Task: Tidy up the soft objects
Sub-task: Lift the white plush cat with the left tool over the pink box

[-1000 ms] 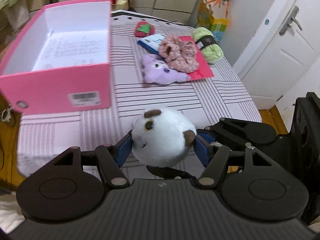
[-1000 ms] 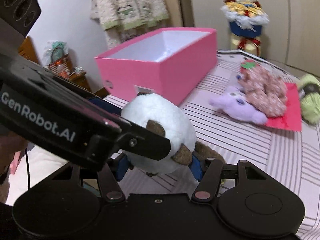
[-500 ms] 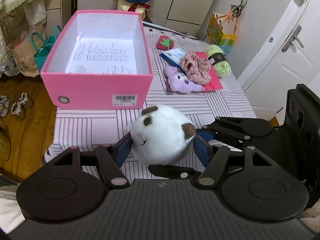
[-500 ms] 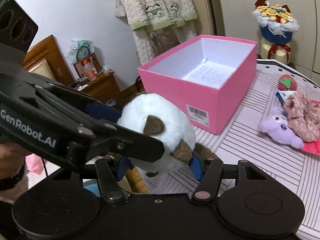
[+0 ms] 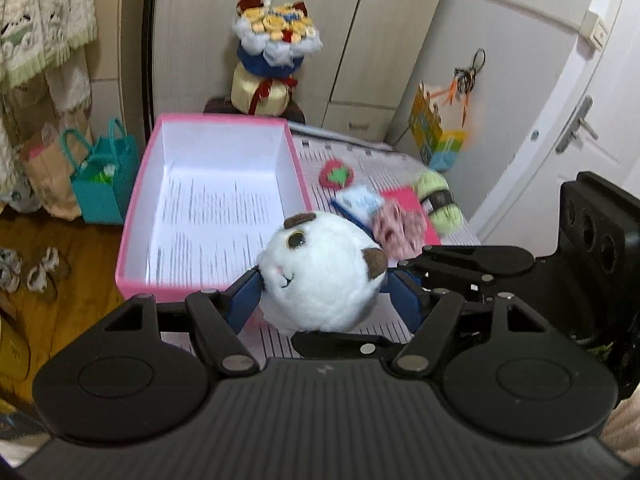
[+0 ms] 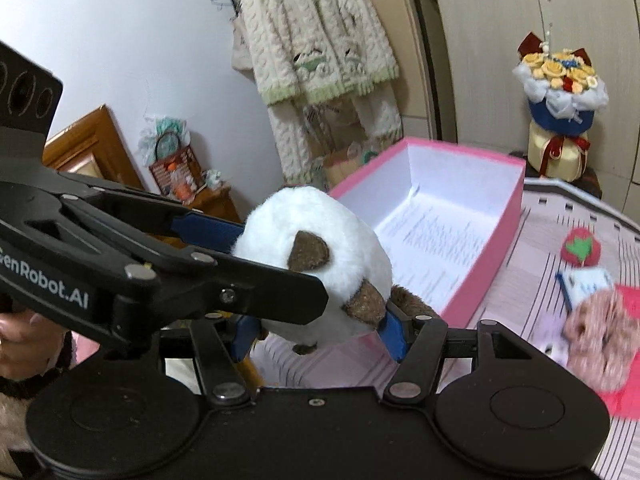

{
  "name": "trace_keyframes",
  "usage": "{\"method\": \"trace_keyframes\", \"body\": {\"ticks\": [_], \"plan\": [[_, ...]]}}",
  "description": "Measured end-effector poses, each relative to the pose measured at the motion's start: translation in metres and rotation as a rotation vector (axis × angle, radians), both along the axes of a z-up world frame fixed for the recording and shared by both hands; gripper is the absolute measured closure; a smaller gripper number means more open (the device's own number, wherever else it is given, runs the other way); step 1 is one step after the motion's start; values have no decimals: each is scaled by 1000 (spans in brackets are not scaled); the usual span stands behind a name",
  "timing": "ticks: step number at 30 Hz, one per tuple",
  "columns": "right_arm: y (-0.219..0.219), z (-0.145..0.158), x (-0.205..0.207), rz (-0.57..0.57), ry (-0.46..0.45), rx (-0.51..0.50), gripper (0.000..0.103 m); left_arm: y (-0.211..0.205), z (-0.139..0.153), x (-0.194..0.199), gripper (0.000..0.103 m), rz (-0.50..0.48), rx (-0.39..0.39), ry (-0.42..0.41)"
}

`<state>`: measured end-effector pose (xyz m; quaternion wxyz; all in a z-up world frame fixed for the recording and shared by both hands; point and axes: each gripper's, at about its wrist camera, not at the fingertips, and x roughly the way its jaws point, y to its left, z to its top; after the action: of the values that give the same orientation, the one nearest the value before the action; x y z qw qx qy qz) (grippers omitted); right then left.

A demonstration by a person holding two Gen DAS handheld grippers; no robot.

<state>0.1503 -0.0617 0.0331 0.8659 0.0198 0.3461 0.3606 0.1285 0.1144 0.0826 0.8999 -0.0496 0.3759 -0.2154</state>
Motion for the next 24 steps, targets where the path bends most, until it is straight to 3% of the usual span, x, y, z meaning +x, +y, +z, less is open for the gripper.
{"method": "trace_keyframes", "body": {"ticks": [12, 15, 24], "plan": [[13, -4, 118, 25, 27, 94, 35, 8, 6, 94, 34, 115, -25, -97], [26, -11, 150, 51, 106, 78, 35, 17, 1, 120, 34, 130, -69, -63], [38, -29, 187, 34, 46, -58, 36, 36, -38, 178, 35, 164, -179, 32]]}}
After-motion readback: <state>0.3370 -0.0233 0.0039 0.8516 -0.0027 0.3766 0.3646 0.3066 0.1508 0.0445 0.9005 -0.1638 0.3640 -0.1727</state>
